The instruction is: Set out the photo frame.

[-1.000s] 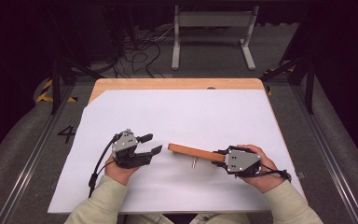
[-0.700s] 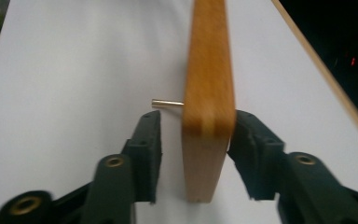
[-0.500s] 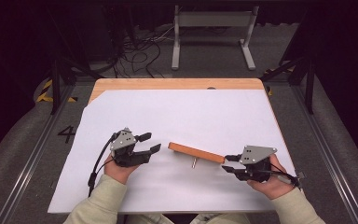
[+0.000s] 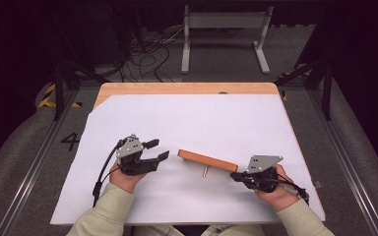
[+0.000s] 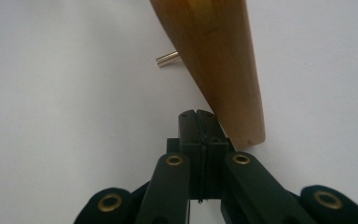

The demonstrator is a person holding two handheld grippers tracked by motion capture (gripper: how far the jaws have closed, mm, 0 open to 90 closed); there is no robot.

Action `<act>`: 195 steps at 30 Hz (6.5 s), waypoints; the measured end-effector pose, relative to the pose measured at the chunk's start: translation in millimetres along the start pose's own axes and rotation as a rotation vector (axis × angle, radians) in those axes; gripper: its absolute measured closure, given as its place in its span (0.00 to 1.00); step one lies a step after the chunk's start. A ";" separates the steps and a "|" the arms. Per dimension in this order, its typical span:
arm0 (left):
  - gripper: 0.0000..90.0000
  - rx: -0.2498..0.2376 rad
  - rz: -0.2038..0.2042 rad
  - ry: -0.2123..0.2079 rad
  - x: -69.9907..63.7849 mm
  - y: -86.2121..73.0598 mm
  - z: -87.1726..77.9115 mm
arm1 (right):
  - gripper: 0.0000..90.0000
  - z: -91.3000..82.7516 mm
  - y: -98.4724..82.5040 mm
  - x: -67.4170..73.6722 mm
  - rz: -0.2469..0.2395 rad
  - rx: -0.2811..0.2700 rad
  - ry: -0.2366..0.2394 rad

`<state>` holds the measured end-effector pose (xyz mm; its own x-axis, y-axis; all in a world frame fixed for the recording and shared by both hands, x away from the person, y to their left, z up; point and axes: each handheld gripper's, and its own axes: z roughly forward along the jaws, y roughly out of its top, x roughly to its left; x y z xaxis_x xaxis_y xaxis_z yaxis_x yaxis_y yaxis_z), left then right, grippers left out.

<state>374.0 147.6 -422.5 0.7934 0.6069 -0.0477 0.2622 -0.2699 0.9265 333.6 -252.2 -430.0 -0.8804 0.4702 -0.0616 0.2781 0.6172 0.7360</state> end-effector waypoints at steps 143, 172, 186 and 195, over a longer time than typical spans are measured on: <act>0.33 0.098 0.014 0.029 5.3 -11.1 -5.9 | 0.39 83.4 142.9 -77.4 0.586 0.248 -0.014; 0.34 0.084 0.018 0.046 3.5 -10.5 -7.8 | 0.75 81.8 148.2 -77.4 0.722 0.343 -0.041; 0.34 0.068 0.015 0.052 5.0 -9.0 -12.0 | 0.82 76.9 155.2 -74.5 0.677 0.322 0.027; 0.34 0.067 0.010 0.060 6.0 -10.0 -14.3 | 0.82 61.7 177.2 -67.9 0.372 0.367 0.059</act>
<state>368.3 164.6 -426.7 0.7623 0.6470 -0.0149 0.2924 -0.3239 0.8998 466.4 -135.9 -337.0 -0.7139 0.6698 0.2043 0.6827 0.6007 0.4160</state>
